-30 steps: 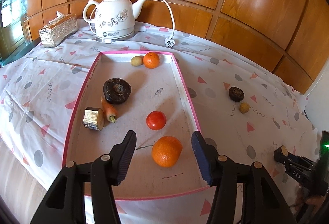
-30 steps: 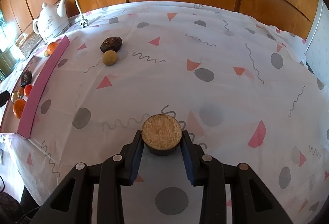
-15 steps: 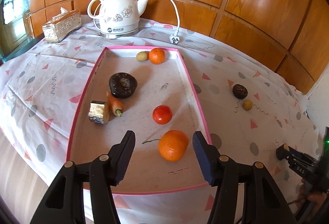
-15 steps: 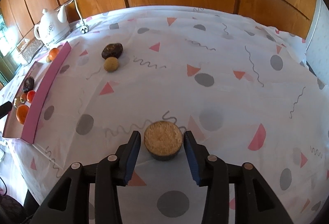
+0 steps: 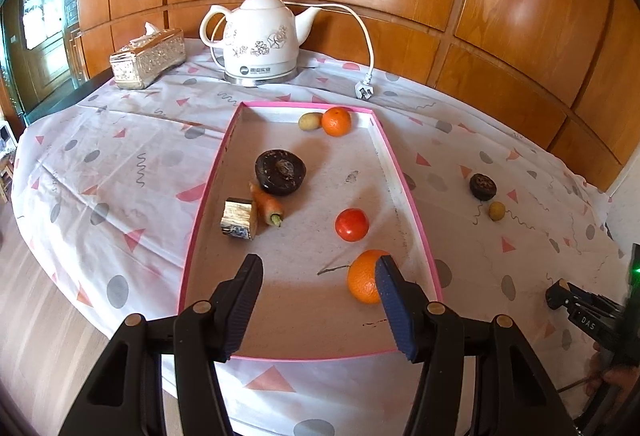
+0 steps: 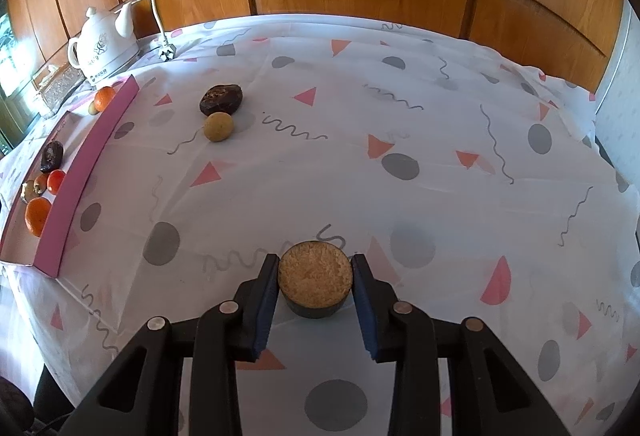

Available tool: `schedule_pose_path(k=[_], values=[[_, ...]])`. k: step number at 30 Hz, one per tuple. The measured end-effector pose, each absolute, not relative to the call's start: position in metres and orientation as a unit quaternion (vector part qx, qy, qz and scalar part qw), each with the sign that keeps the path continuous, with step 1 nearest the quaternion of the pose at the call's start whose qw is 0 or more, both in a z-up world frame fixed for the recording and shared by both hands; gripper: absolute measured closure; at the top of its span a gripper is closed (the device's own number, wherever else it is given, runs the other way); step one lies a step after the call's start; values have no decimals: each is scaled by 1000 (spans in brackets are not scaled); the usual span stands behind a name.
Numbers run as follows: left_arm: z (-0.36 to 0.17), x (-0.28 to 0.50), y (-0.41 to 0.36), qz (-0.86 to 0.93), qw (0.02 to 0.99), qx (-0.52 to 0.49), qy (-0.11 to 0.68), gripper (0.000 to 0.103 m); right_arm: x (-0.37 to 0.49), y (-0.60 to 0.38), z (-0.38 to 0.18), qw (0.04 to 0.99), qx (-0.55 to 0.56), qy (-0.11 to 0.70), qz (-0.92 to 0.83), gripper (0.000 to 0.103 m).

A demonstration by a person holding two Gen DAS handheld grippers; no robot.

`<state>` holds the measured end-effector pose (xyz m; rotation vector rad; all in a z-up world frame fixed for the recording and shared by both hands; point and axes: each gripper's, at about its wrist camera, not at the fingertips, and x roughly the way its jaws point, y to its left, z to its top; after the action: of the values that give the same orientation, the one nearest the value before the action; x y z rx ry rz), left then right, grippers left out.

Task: Organize fruits
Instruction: 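Carry the wooden cylinder into the tray and open the right tool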

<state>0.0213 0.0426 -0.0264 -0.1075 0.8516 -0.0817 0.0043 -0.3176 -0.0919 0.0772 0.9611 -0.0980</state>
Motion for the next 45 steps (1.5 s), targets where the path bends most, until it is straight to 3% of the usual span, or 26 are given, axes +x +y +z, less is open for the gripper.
schedule_pose_path(k=[45], values=[[-21,11,80,-11,918,-96,384,41,33,-218,-75,868,-7,487,100,67]])
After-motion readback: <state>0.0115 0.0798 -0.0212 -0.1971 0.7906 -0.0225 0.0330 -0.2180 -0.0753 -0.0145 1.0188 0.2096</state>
